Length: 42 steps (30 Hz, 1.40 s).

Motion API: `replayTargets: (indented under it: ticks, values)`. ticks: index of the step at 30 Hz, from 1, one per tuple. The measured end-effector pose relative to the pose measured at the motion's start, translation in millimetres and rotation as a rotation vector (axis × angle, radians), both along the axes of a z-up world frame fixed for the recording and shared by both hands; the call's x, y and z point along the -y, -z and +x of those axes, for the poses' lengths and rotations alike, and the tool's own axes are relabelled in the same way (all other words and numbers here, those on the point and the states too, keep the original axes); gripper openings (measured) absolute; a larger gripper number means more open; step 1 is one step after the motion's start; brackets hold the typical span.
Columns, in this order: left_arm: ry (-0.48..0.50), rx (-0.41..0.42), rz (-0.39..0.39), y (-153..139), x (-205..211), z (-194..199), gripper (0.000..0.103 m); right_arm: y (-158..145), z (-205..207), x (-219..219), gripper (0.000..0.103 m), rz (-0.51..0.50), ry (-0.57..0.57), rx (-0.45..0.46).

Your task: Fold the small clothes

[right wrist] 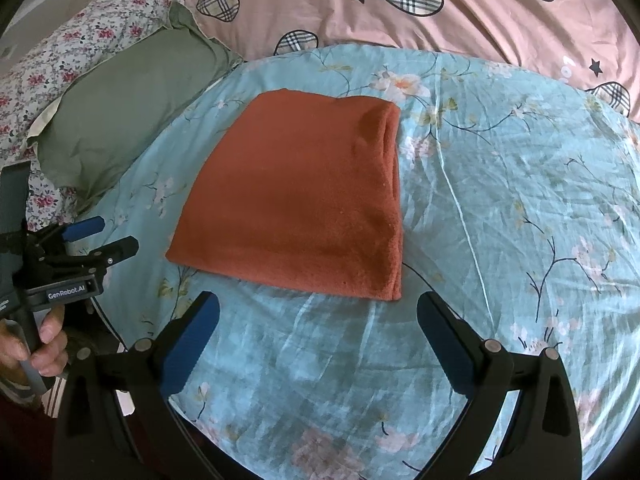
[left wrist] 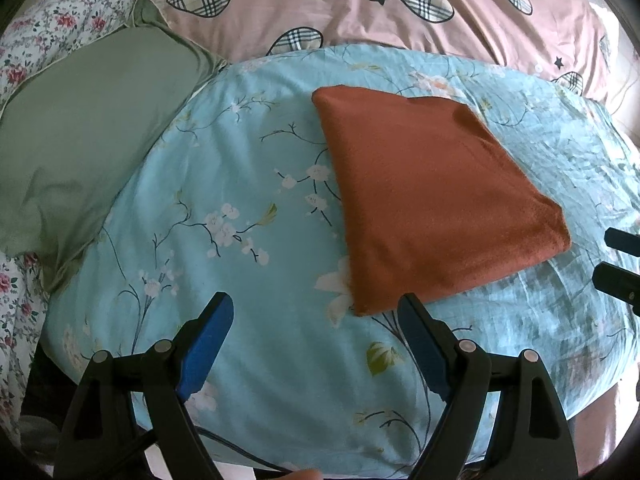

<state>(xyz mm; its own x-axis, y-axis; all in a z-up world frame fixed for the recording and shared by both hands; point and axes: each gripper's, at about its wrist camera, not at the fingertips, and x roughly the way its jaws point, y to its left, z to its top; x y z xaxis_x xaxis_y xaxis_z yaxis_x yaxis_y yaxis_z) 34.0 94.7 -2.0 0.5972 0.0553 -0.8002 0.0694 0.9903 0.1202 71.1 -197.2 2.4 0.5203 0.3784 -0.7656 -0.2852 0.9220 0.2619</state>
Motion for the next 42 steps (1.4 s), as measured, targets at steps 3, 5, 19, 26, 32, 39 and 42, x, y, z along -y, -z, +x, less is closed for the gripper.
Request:
replayTargets:
  ticks: [3,5,19,26,32,39,42]
  values:
    - [0.002,0.004,-0.011,-2,1,-1,0.085,-2,2,-2,0.099,0.001,-0.007,0.008]
    - [0.006,0.012,-0.012,-4,4,-2,0.085,-3,3,-4,0.099,-0.002,-0.011,0.015]
    - [0.032,0.033,-0.016,-9,14,-4,0.085,-5,10,-10,0.099,0.002,-0.028,0.019]
    - [0.03,0.046,-0.007,-10,15,-6,0.085,-7,10,-11,0.099,0.007,-0.029,0.023]
    - [0.033,0.058,-0.01,-14,15,-7,0.085,-12,6,-13,0.099,0.011,-0.027,0.035]
    - [0.038,0.067,-0.012,-20,14,-9,0.085,-13,2,-15,0.099,0.011,-0.03,0.036]
    - [0.035,0.067,-0.012,-20,14,-10,0.085,-14,2,-15,0.099,0.014,-0.029,0.037]
